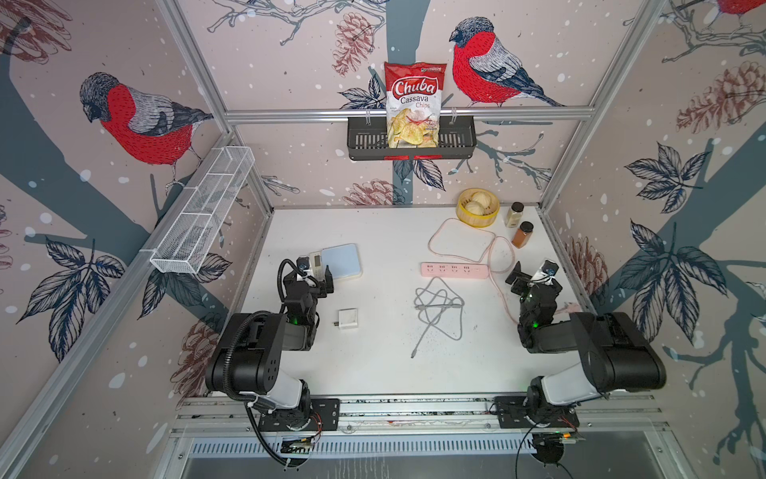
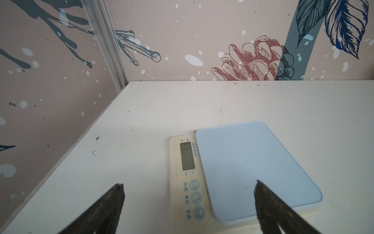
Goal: Charge the electronic scale
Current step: Pick up the plug from the center of the board.
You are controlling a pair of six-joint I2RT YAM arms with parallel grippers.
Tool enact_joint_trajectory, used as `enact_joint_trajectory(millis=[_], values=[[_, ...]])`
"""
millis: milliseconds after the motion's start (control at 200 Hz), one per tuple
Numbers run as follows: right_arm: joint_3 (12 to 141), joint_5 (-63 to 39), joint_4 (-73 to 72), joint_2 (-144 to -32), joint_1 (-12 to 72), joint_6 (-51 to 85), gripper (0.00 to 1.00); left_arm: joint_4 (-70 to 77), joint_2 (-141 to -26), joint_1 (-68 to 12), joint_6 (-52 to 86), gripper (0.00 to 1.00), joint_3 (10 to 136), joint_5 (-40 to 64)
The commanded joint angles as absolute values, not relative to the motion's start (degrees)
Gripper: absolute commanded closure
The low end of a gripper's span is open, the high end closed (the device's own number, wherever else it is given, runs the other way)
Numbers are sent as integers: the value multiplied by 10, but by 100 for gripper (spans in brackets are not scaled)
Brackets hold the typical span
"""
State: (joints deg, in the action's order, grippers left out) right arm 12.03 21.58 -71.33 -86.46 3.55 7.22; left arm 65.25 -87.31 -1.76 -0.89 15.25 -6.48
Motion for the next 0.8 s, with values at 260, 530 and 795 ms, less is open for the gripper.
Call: enact_joint_trajectory(millis=[260, 530, 795], values=[[122, 223, -715, -863, 35, 67, 0, 679, -871, -17, -4, 2, 151, -69], [124, 223, -714, -865, 36, 68, 0, 679, -871, -17, -4, 2, 152, -70], [155, 229, -640, -827, 53, 42, 0, 497, -819, -17, 0, 3, 234, -93]])
